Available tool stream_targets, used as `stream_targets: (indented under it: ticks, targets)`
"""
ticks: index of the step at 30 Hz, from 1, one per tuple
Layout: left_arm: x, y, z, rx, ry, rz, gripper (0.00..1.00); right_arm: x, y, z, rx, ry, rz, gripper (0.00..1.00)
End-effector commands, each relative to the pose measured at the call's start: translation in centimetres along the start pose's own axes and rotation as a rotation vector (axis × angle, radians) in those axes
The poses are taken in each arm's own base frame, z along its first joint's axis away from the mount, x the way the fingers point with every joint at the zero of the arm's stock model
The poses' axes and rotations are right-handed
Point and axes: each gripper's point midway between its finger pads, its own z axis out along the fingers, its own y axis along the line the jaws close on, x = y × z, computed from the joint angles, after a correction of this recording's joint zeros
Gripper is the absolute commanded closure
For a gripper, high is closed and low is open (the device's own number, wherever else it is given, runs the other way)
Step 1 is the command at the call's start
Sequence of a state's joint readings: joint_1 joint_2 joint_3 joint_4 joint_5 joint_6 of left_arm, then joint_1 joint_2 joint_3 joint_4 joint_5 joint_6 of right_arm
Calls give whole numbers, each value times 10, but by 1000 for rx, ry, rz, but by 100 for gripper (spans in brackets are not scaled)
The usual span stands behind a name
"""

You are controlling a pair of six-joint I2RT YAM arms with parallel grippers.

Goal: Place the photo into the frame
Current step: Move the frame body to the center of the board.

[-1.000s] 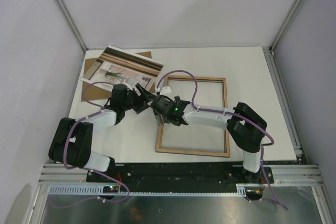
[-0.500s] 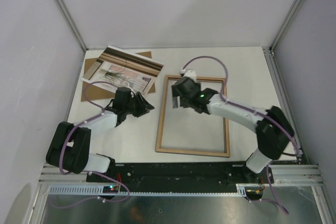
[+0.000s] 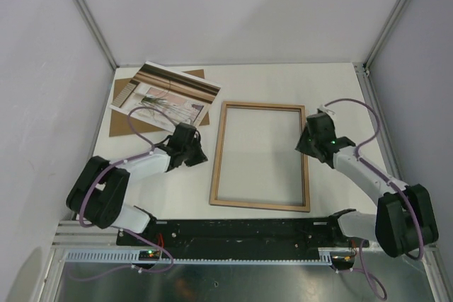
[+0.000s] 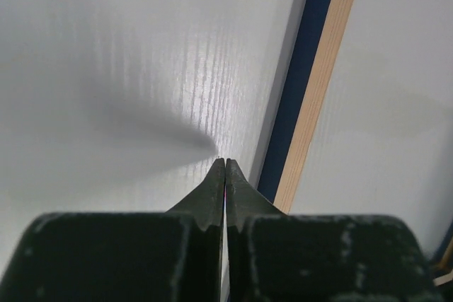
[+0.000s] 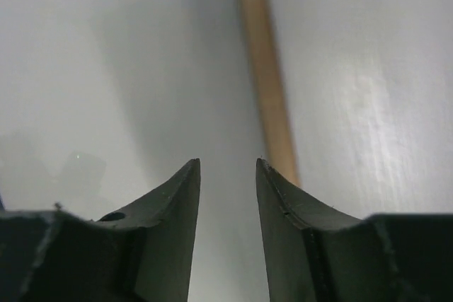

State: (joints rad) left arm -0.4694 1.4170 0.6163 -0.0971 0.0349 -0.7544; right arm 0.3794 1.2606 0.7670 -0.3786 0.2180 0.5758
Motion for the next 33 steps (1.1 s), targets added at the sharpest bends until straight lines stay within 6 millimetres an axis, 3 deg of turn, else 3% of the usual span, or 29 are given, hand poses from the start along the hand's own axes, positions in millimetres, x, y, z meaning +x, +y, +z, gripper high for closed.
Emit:
stream_targets:
  ticks: [1,4,9,22,33]
  targets:
    - [-9,-7,7,-41,-34,50,100,-8,-23,-1,-48,-26,145,62]
    - [-14,-13,14,-48,-34,62,100,-7,-42,2,-32,-21,201,70]
    - [-18,-24,28,-55,-22,81,100,-8,-56,5,-14,-28,233,75]
    - [-12,-76,61,-14,13,113,100,-21,-50,4,-76,-51,245,76]
    - [19,-121,78,43,69,141,100,-30,-49,2,-89,-55,227,76]
